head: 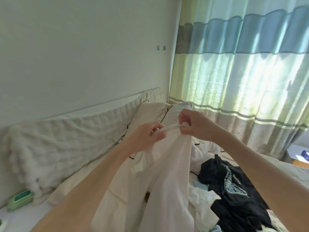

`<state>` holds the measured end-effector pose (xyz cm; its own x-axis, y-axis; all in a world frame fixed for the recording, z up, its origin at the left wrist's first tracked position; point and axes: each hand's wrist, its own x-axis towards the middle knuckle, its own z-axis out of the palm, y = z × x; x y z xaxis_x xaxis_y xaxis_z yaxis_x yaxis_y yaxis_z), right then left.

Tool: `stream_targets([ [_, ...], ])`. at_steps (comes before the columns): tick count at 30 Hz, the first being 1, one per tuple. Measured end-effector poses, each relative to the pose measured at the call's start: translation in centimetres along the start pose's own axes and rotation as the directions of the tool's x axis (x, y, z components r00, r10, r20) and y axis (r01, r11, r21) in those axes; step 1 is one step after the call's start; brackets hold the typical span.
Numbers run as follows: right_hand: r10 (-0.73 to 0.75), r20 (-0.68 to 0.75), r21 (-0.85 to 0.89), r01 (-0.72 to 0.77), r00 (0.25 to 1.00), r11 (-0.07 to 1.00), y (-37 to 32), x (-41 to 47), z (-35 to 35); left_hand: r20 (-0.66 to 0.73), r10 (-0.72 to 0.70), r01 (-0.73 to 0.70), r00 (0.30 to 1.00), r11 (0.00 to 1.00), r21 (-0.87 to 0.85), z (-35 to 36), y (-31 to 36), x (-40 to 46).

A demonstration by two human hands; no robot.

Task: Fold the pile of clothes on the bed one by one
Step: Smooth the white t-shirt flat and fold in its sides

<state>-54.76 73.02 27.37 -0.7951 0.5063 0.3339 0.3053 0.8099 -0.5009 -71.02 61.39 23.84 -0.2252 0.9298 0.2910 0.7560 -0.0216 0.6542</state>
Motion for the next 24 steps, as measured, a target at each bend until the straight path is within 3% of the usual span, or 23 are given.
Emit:
stream_targets([
  [3, -0.038, -0.062, -0.08, 0.033, 0.997, 0.996, -0.7, 0.7, -0.2, -0.121, -0.017, 0.037, 0.992, 0.986, 0.161, -1.4, -0.6, -0.4],
  [7, -0.063, -0.228, -0.092, 0.043, 0.972, 0.995, -1.2, 2.5, -0.1, -0.326, 0.024, 0.042, 0.945, 0.98, 0.194, -3.2, 0.1, 0.0],
  [10, -0.002, -0.389, -0.061, -0.023, 0.921, 0.998, -1.1, 3.9, 0.2, -0.504, 0.074, 0.02, 0.861, 0.984, 0.179, -5.0, 1.9, 0.7],
  [13, 0.086, -0.417, -0.026, -0.107, 0.905, 0.994, 0.0, 4.3, 0.7, -0.575, 0.077, 0.024, 0.814, 0.986, 0.166, -6.5, 2.4, 0.8],
  [16, 0.114, -0.371, 0.028, -0.111, 0.922, 0.993, 0.6, 4.1, 1.5, -0.543, 0.055, 0.055, 0.838, 0.981, 0.184, -7.2, 1.6, 0.3],
  [20, 0.011, -0.267, 0.112, 0.02, 0.964, 0.993, -0.9, 4.7, 2.5, -0.424, 0.082, -0.011, 0.902, 0.986, 0.167, -7.0, 1.5, 0.3],
  [22, -0.045, -0.152, 0.249, 0.083, 0.987, 0.965, -1.9, 4.7, 3.2, -0.413, 0.112, -0.045, 0.904, 0.985, 0.168, -7.0, 2.1, 0.8],
  [24, -0.099, 0.057, 0.48, 0.059, 0.993, 0.875, -2.4, 4.4, 4.0, -0.398, 0.153, -0.077, 0.905, 0.976, 0.201, -7.0, 2.5, 1.3],
])
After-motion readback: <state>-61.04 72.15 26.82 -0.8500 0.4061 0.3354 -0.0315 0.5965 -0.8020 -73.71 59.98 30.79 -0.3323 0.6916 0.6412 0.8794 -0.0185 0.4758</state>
